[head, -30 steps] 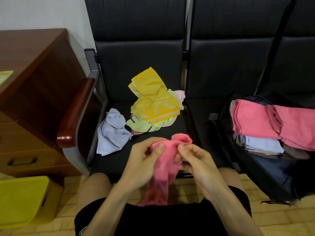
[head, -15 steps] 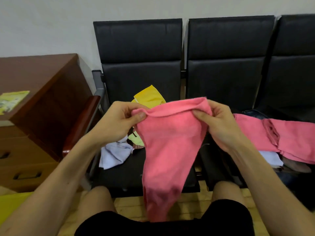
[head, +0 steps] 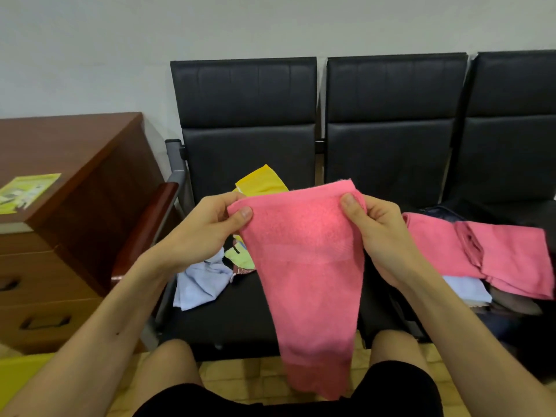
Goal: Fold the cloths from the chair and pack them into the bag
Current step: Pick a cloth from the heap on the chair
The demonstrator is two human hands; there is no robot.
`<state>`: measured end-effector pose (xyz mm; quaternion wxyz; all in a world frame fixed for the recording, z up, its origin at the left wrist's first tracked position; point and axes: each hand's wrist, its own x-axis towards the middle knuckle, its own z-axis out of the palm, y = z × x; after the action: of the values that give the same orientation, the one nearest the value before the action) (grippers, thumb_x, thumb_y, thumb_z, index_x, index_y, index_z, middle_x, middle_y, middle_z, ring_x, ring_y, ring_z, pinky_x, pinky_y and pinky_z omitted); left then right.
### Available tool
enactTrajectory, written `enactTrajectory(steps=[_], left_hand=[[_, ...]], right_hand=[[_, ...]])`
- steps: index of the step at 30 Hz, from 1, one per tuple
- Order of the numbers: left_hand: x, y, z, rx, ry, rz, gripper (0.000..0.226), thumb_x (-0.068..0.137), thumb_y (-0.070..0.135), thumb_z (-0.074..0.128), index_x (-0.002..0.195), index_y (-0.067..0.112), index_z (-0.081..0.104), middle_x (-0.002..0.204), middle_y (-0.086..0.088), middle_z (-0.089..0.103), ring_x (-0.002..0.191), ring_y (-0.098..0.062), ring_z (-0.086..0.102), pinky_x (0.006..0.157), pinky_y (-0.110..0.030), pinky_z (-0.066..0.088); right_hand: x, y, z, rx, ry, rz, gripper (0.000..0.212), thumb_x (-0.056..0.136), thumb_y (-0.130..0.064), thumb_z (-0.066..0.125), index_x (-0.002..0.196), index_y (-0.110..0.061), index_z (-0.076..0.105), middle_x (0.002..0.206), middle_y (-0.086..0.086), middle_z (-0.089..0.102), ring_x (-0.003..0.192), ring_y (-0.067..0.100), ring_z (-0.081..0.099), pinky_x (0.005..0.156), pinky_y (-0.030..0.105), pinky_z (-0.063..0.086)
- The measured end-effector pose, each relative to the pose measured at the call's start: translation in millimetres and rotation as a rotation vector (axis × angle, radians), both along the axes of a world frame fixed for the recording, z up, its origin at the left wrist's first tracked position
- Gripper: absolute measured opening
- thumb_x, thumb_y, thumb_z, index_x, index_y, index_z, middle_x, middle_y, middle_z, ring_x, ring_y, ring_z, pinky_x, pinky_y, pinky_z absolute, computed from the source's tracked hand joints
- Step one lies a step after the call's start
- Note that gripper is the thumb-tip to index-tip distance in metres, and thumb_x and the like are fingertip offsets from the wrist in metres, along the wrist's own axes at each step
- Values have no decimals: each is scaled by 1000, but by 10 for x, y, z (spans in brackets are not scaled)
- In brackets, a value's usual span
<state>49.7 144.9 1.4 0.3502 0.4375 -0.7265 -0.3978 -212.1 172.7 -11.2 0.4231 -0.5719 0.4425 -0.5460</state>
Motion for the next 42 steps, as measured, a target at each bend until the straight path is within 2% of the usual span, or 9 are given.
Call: enactTrajectory(steps=[3,6,11,16,21,26,30,35,42], left_hand=[[-101,60,-54,83,154,4,19,102,21,46,103,17,65,83,8,68,79,-7,64,72,-24,55],[-210,72,-101,113,222,51,23,102,27,46,102,13,64,85,4,62,79,-12,58,71,-32,49],[-395,78,-164,29,191,122,20,105,23,45,95,25,62,78,24,62,75,2,56,72,-18,44],[-559,65,-214,106,321,156,20,105,25,47,102,25,67,96,8,69,93,-10,63,88,-34,51],[-628,36,-230,249,451,168,28,105,26,46,121,13,65,118,-10,71,111,-22,67,95,-34,54],[-529,1,-272,347,557,218,27,105,22,46,116,9,67,102,-6,76,93,-16,73,73,-24,58],[-334,-157,-417,382,497,348,25,106,20,44,111,12,67,98,-4,76,89,-13,74,66,-22,57],[12,-369,-888,576,366,552,26,106,14,44,118,-3,59,94,-13,67,80,-18,64,67,-31,53],[-71,-295,-1255,859,584,484,32,104,26,47,125,6,61,118,-12,68,99,-19,64,78,-31,59]], right_hand=[[-15,5,-88,45,-69,-9,64,92,-43,52,86,21,52,76,13,48,67,20,46,59,21,40],[-39,4,-168,113,-109,-22,54,97,-38,51,96,15,61,84,13,57,76,21,53,66,27,45],[-41,30,-323,220,-140,-47,43,100,-38,49,102,0,70,89,9,66,82,17,60,74,28,49],[0,110,-522,321,-255,34,38,95,-46,52,101,-16,74,96,2,75,87,13,69,73,25,56],[195,316,-908,424,-324,280,96,48,-61,91,119,-2,65,107,10,73,100,23,70,78,29,55],[336,481,-1199,529,-216,315,33,76,-24,80,108,-27,74,115,3,73,111,19,68,96,36,53],[409,542,-1279,669,-134,325,42,82,-37,69,115,-12,70,114,8,74,109,21,69,101,37,51],[266,459,-1135,817,-614,405,69,60,-25,95,120,-2,70,121,20,68,108,29,69,86,40,57],[228,310,-764,799,-802,524,87,56,-30,97,130,-1,62,126,21,65,110,28,68,82,36,59]])
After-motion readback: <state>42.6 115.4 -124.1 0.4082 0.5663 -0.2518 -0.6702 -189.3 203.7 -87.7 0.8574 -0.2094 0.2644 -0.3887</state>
